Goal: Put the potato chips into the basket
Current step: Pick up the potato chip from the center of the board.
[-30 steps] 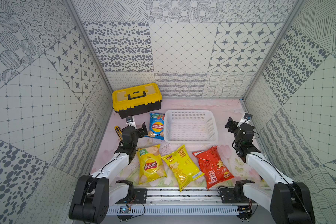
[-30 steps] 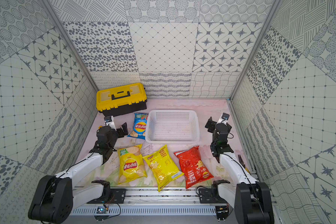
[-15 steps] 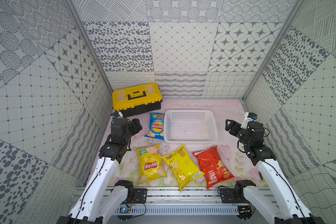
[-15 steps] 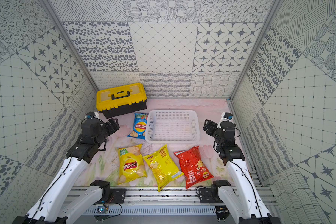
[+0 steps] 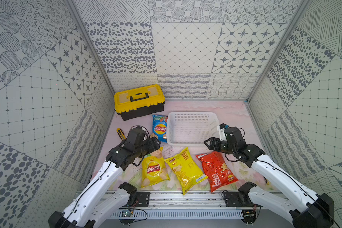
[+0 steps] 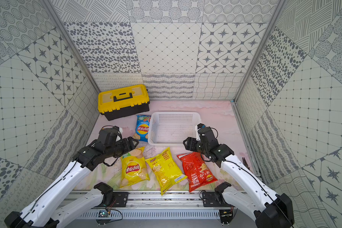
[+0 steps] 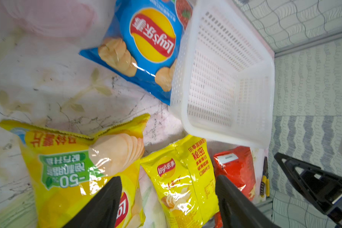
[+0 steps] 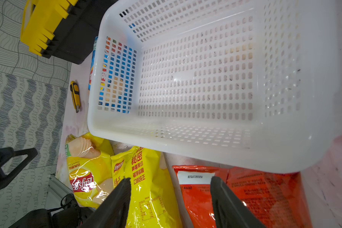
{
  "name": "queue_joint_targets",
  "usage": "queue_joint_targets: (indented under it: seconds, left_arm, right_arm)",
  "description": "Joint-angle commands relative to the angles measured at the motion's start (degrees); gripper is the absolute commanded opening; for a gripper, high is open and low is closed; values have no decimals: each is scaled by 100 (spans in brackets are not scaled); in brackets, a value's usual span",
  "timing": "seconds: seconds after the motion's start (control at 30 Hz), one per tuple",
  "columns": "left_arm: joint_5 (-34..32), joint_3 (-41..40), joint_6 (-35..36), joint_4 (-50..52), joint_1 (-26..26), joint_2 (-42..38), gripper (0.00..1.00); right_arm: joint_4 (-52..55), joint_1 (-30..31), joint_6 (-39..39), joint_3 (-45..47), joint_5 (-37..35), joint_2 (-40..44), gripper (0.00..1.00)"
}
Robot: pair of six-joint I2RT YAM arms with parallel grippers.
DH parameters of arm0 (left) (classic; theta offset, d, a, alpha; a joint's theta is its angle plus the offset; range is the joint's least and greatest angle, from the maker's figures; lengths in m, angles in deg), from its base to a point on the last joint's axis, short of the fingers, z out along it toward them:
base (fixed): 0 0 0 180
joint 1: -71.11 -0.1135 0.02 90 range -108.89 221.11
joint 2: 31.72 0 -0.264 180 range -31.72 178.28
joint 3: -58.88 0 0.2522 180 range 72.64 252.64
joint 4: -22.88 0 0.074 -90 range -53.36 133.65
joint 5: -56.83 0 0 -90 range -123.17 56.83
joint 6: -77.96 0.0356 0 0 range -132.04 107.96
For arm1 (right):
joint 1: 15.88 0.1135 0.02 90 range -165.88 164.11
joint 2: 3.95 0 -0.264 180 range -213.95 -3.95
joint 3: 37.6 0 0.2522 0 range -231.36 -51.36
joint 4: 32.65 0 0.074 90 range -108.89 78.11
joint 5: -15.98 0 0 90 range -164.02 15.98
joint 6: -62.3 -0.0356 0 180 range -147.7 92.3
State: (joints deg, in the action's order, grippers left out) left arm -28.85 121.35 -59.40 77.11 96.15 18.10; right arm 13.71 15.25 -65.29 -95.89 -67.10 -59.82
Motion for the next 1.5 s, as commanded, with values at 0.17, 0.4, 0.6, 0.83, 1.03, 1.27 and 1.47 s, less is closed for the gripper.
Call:
queue_joint_targets:
  seconds: [0.17, 0.4, 0.6, 0.83, 1.03, 1.27, 1.47]
  left_arm:
    - [-254, -564, -1311, -140, 2146, -46, 74]
    - [-639, -680, -774, -247, 3999, 330, 73]
    - [-735, -444, -103, 124, 4941, 933, 60]
    - [-1122, -266, -297, 133, 5980, 1487, 58]
    - [-1316, 316, -123, 234, 6435, 2791, 59]
    - [-1445, 597, -66, 23, 6457, 3441, 63]
    - [-1436, 656, -132, -9, 6281, 3675, 63]
  right_arm:
    - [639, 947, -397, 199, -368, 356, 65]
    - [492, 1413, -819, 568, -679, 558, 65]
    - [564, 1413, -777, 338, -899, 723, 69]
    - [746, 1413, -803, 101, -1080, 949, 70]
    - [796, 1407, -978, 94, -1135, 1303, 70]
    - [909, 1417, -1078, -12, -1131, 1617, 70]
    - [1078, 1411, -1107, -147, -1203, 1808, 70]
